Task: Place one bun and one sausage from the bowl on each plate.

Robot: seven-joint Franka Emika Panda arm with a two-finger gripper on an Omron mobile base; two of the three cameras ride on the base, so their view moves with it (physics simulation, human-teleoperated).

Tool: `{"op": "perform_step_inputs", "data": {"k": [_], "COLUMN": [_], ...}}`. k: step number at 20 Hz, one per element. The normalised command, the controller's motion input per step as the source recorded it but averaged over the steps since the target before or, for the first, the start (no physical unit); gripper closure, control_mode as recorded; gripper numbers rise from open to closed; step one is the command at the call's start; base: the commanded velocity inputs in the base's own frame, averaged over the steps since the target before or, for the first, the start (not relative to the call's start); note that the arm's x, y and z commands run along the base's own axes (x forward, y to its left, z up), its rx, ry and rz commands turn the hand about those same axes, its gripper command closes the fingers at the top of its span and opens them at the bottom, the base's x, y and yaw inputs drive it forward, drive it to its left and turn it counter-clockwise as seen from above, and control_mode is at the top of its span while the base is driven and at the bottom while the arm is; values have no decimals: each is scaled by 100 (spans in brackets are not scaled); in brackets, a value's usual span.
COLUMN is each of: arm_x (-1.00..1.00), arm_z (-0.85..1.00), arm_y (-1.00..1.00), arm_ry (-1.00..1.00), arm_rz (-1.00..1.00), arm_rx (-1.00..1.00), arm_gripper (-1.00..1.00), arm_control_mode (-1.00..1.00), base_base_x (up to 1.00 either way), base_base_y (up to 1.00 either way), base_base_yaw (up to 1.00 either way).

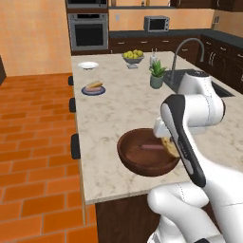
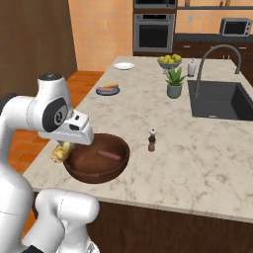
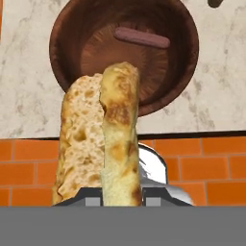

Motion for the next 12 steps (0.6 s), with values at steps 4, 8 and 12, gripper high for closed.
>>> {"op": "perform_step_inputs", "data": {"k": [4,8,12], "arm_x": [-55,0,0], "arm_z": [0,0,0], "arm_y": [0,0,0], "arm_ry": [0,0,0], "arm_rz": [0,0,0], "arm_rx": [0,0,0], "arm_gripper": [100,100,100], "arm_control_mode": [-100,100,100], "base_base_x": [0,-41,0], "base_base_y": [0,42,100], "base_base_yaw": [0,0,0]}}
